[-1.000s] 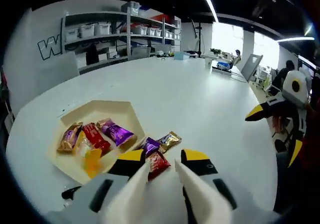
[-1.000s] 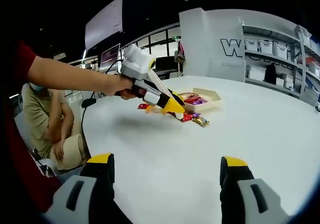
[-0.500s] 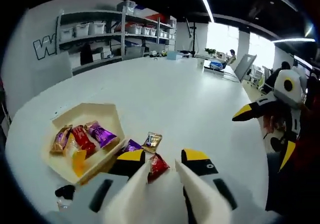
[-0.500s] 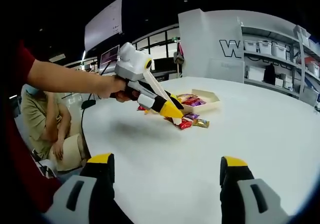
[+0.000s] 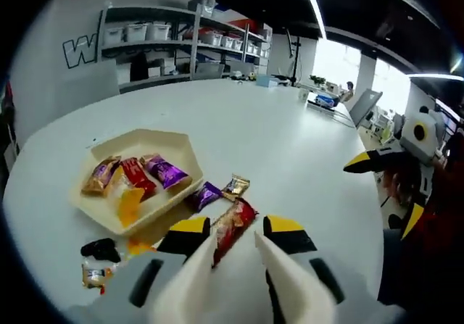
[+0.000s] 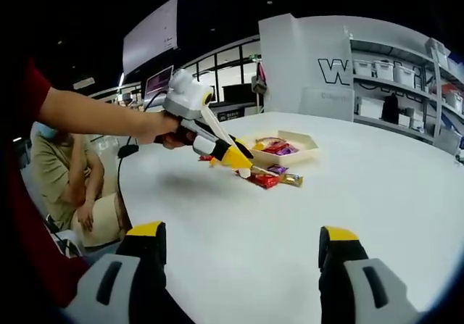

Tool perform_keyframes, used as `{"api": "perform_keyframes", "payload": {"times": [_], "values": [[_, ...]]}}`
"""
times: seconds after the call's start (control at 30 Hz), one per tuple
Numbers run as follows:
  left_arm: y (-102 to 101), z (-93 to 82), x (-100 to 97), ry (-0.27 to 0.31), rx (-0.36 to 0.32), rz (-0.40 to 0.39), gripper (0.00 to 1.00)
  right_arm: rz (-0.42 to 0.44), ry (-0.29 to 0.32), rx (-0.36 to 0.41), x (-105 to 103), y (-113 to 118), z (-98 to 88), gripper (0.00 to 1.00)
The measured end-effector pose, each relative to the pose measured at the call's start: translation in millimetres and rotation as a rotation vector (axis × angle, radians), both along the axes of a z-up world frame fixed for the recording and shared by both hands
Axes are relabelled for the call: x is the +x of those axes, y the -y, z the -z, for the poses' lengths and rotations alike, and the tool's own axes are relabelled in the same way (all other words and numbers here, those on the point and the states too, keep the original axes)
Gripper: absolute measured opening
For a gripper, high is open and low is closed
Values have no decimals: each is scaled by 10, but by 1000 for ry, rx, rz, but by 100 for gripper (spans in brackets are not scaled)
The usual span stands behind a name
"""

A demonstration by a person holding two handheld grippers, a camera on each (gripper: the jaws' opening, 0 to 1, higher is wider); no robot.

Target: Place the target food into the container with the food tongs after gripping and lifting it, then release it inside without dropping or visibly crushing the food.

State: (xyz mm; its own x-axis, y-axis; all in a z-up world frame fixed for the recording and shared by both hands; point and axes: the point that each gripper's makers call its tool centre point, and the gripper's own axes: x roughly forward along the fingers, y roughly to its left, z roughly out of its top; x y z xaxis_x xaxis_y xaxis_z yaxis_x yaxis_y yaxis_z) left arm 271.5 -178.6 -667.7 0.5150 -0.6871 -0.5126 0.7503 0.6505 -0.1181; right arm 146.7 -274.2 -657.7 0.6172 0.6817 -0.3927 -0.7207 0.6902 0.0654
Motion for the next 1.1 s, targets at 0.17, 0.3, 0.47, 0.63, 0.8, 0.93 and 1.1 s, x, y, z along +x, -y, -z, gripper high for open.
{"api": "perform_keyframes", "payload": {"times": [0.17,0.3,0.47,0.63,0.8,0.93,1.1], "values": [[37,3,-116,-7,5,17,28,-3,3,0,-8,-14,-8,85],[71,-81,-97,47,20,32,28,-2,8,19,-17,-26,-46,86],[45,-127,102,83,47,20,28,1,8,11,-33,-10,-39,86],[67,-25,176,69,73,28,28,13,10,12,-27,38,-46,86],[101,69,157,52,90,55,28,20,7,13,-19,67,-30,86],[72,162,157,46,122,67,28,21,4,14,-3,63,-10,86],[60,176,150,53,138,68,25,17,-3,12,2,42,25,86]]}}
